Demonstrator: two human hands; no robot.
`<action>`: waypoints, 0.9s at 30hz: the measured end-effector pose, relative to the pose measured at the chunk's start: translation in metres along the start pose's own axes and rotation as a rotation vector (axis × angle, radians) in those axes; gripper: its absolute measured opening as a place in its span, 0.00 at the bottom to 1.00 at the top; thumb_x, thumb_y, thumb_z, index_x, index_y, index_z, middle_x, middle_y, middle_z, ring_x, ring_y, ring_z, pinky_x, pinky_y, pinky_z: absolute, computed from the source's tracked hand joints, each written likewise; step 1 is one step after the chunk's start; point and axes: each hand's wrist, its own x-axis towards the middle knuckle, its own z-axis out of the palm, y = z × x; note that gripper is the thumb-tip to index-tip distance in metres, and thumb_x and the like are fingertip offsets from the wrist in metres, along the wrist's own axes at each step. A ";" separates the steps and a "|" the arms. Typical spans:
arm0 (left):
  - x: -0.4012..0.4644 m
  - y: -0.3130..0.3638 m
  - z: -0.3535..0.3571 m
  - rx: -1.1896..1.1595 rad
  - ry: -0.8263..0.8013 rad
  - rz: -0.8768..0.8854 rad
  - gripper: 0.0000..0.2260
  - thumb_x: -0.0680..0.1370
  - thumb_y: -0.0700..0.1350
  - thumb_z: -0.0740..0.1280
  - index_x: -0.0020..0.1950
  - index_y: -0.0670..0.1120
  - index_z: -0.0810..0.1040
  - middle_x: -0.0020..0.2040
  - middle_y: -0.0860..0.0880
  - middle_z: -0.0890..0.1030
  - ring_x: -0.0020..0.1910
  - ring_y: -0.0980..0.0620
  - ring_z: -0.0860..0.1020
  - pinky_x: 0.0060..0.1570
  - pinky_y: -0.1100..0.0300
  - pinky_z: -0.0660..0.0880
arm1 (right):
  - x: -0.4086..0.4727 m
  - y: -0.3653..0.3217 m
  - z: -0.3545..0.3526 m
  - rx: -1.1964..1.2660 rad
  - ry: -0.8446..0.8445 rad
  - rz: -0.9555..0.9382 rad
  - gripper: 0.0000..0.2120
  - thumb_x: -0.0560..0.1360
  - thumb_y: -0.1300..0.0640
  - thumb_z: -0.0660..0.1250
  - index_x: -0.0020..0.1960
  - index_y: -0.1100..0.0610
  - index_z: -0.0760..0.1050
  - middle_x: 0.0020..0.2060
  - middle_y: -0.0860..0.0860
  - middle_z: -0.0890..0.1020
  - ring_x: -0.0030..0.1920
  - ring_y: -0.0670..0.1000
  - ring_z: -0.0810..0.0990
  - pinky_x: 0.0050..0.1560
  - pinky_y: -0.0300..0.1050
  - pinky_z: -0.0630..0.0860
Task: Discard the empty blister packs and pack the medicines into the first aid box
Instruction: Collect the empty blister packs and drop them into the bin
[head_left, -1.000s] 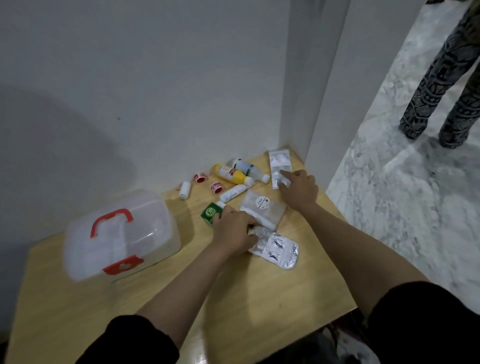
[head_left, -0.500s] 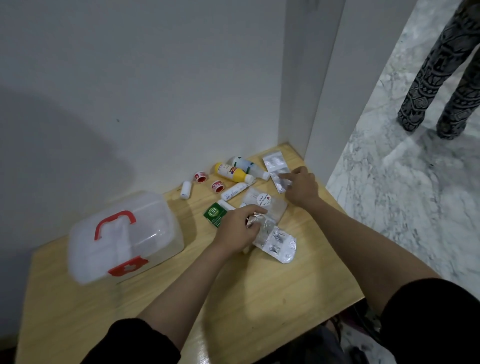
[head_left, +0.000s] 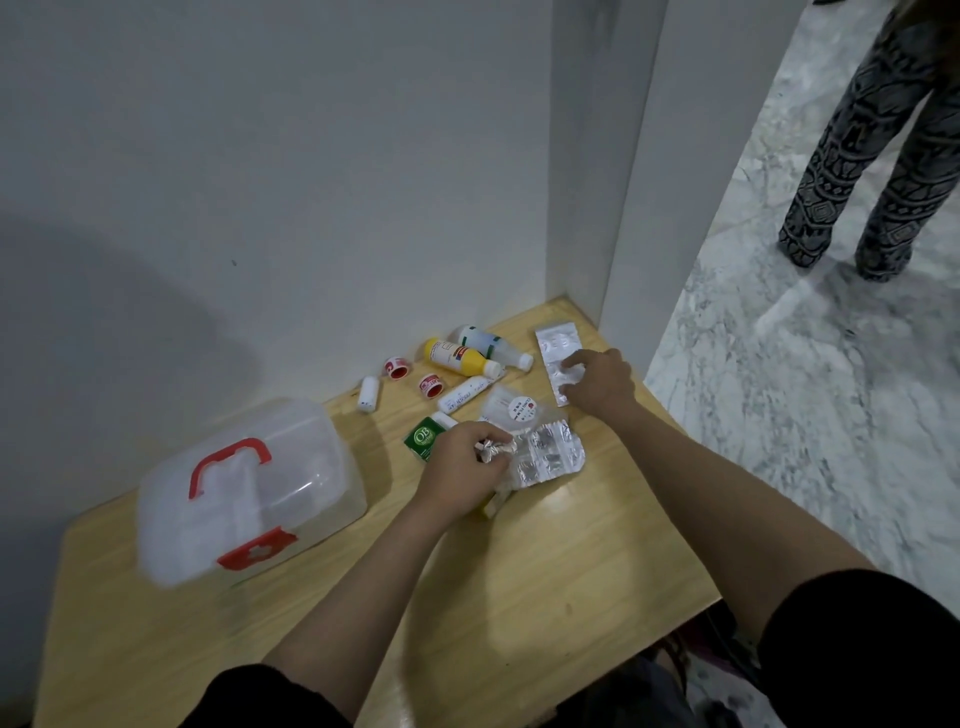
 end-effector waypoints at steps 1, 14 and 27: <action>-0.001 0.000 -0.001 0.000 0.002 -0.004 0.08 0.72 0.43 0.71 0.50 0.49 0.82 0.50 0.53 0.82 0.45 0.58 0.76 0.44 0.66 0.71 | -0.001 0.000 -0.001 -0.006 -0.001 0.027 0.20 0.65 0.58 0.71 0.56 0.47 0.77 0.58 0.57 0.73 0.57 0.60 0.75 0.56 0.50 0.75; 0.000 0.012 -0.009 -0.083 0.014 -0.070 0.09 0.70 0.41 0.72 0.50 0.47 0.83 0.49 0.55 0.80 0.40 0.56 0.78 0.42 0.65 0.75 | -0.030 0.026 -0.023 0.287 0.016 -0.010 0.22 0.63 0.65 0.73 0.57 0.56 0.78 0.57 0.53 0.80 0.52 0.52 0.77 0.49 0.39 0.68; 0.035 0.111 0.110 -0.186 -0.273 -0.029 0.12 0.67 0.35 0.71 0.49 0.43 0.82 0.43 0.53 0.79 0.46 0.49 0.80 0.53 0.51 0.78 | -0.129 0.174 -0.114 0.471 0.316 0.219 0.27 0.66 0.60 0.76 0.64 0.55 0.74 0.58 0.48 0.77 0.41 0.47 0.77 0.48 0.39 0.71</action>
